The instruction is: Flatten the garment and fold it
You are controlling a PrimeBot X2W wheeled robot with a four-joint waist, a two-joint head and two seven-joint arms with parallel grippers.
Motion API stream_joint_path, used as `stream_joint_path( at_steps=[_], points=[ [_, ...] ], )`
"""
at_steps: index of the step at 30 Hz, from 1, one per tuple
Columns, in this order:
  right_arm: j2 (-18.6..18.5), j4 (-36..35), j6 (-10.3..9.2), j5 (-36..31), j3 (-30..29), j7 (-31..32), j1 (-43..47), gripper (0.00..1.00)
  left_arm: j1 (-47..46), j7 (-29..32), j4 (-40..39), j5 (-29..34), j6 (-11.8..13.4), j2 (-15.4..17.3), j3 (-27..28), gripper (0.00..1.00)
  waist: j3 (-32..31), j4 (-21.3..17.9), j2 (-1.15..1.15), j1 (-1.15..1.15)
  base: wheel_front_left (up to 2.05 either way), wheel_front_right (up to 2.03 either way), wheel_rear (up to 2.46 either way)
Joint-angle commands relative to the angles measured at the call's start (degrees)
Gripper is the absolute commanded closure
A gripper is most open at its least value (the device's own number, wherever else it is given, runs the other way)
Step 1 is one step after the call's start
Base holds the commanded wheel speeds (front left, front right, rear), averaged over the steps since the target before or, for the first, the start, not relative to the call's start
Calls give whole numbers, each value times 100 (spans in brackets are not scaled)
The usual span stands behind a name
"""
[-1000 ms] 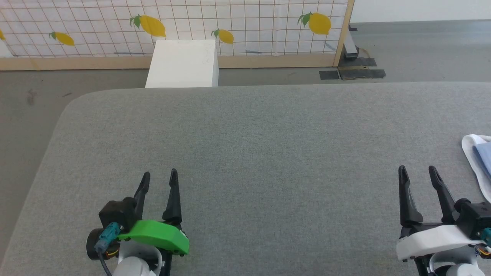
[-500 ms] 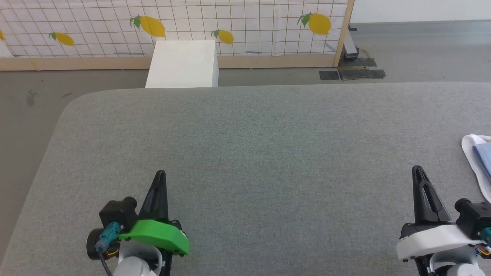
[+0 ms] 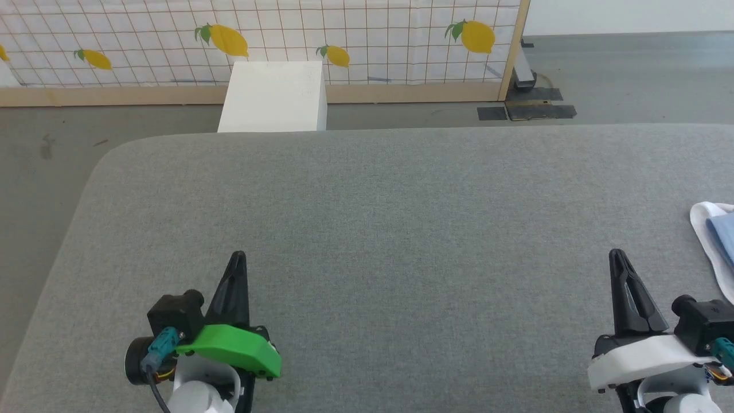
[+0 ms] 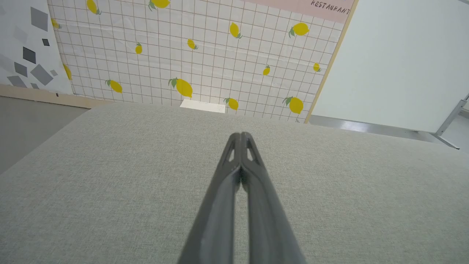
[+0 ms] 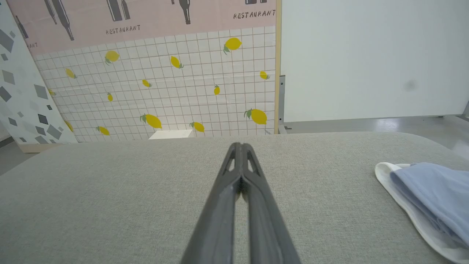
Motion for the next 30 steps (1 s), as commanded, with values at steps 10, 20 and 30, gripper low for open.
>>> stream_joint_path(
  at_steps=[10, 20, 30],
  points=[
    [4, -61, -2, -109, 73, 111, -22, 100, 125, 128, -149, 209, 41, -6, 56, 100, -9, 3, 0, 0, 0, 0, 0],
    [5, -88, -3, -173, 127, 194, -30, 100, 170, 243, -258, 341, 56, -7, 98, 100, -18, 5, 0, 0, 0, 0, 0],
    [7, -114, -4, -237, 181, 277, -37, 100, 214, 359, -366, 473, 71, -9, 141, 100, -27, 8, 0, 0, 0, 0, 0]
  ],
)
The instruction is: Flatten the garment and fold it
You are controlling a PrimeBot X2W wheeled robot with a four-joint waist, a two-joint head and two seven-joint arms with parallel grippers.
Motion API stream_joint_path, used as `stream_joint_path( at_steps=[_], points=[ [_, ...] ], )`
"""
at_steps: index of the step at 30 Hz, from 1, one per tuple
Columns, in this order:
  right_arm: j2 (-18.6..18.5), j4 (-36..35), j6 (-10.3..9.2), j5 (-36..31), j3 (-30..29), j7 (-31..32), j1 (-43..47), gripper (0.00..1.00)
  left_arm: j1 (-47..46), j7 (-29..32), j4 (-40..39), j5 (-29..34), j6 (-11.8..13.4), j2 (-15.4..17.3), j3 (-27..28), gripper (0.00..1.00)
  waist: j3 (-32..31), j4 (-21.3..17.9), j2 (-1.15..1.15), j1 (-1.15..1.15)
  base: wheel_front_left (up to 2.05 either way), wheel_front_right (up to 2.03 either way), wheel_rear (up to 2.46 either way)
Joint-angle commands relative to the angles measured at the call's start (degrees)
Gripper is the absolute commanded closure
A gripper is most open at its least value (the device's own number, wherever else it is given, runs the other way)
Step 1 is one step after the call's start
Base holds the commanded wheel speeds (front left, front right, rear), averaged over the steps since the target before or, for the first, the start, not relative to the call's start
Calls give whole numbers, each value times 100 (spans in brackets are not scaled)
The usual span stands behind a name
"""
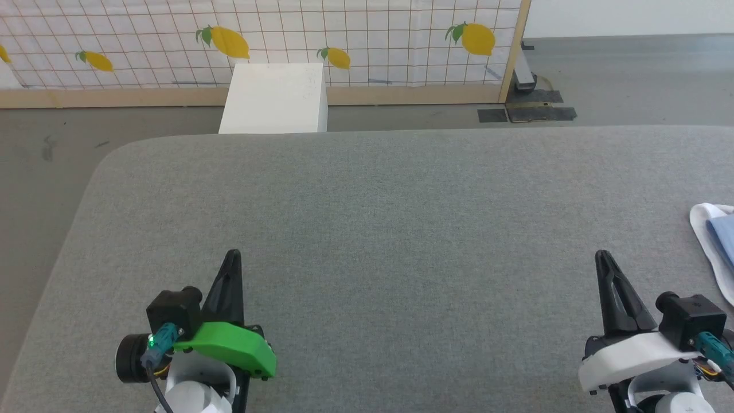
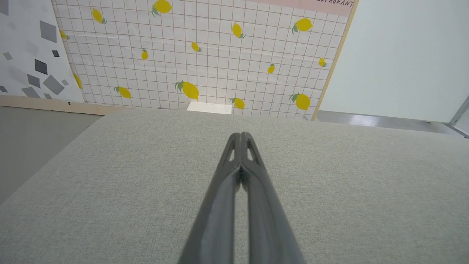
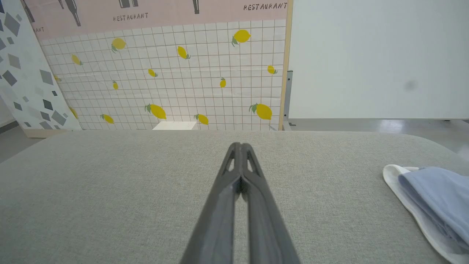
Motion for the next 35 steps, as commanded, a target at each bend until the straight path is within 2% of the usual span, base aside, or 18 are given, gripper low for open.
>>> stream_joint_path(
  at_steps=[1, 35],
  points=[
    [7, -41, -4, -48, 22, 32, -36, 100, 124, 40, -45, 112, 28, -10, 30, 100, -1, 0, 0, 0, 0, 0, 0],
    [12, -138, -7, -280, 217, 334, -64, 100, 286, 458, -439, 591, 82, -17, 184, 100, -32, 10, 0, 0, 0, 0, 0]
  ],
)
